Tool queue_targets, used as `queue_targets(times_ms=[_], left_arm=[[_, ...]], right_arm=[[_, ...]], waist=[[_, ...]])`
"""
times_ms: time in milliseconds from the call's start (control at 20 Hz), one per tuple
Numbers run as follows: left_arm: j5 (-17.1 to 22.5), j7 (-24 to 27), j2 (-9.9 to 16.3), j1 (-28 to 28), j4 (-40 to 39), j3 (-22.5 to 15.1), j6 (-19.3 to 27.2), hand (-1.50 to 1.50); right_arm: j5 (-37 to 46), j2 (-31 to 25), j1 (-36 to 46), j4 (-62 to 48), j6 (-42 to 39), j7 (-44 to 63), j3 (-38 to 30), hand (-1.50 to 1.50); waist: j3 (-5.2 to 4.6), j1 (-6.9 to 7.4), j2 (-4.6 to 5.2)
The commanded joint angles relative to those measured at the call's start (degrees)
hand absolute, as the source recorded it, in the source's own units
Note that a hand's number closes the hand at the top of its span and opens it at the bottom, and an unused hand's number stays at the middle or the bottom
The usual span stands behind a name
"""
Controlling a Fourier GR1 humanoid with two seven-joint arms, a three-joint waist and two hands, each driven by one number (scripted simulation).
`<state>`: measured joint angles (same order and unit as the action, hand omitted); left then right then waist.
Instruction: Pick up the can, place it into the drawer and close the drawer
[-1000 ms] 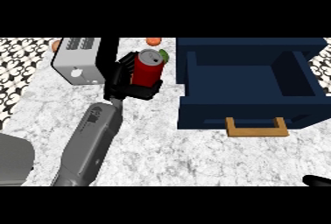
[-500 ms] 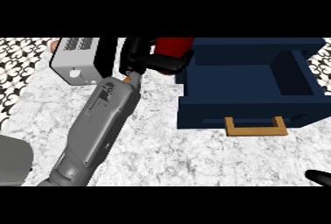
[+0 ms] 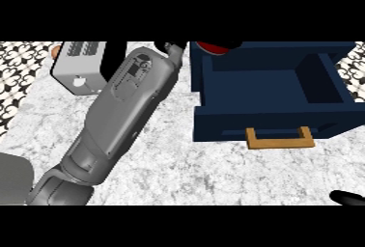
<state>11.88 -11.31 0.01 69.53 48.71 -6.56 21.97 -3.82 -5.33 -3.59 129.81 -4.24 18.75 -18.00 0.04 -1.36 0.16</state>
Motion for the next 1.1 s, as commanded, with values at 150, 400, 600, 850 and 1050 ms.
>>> queue_targets(times_ms=[150, 400, 600, 850, 1050], left_arm=[[1.9, -0.6, 0.0, 12.5, -12.2, 1.9, 1.3, 1.5], [5.9, -2.1, 0.0, 19.6, -18.1, -2.3, 3.7, 1.5], [8.9, 0.6, 0.0, 20.6, -22.7, -6.1, 5.4, 1.5], [10.9, 4.8, 0.0, 19.8, -26.0, -8.5, 6.9, 1.5], [11.9, 5.5, 0.0, 22.1, -29.3, -8.8, 10.5, -1.5]], right_arm=[[-0.8, -0.2, -0.4, 3.4, -0.2, 1.5, 0.4, -1.5], [-1.6, -0.8, 0.7, 0.9, -0.9, 0.5, -0.2, -1.5], [-1.8, -2.0, 4.8, -2.4, -0.3, 0.9, -0.1, -1.5], [-2.5, -3.4, 4.9, -3.4, -1.1, 1.5, -1.3, -1.5], [-1.1, -2.7, 5.0, -1.9, -0.8, 1.8, 0.7, -1.5]], waist=[[0.01, -0.92, 0.23], [0.07, -2.01, 0.42], [0.13, -3.1, 0.8], [0.15, -3.55, 0.98], [0.15, -4.11, 1.3]])
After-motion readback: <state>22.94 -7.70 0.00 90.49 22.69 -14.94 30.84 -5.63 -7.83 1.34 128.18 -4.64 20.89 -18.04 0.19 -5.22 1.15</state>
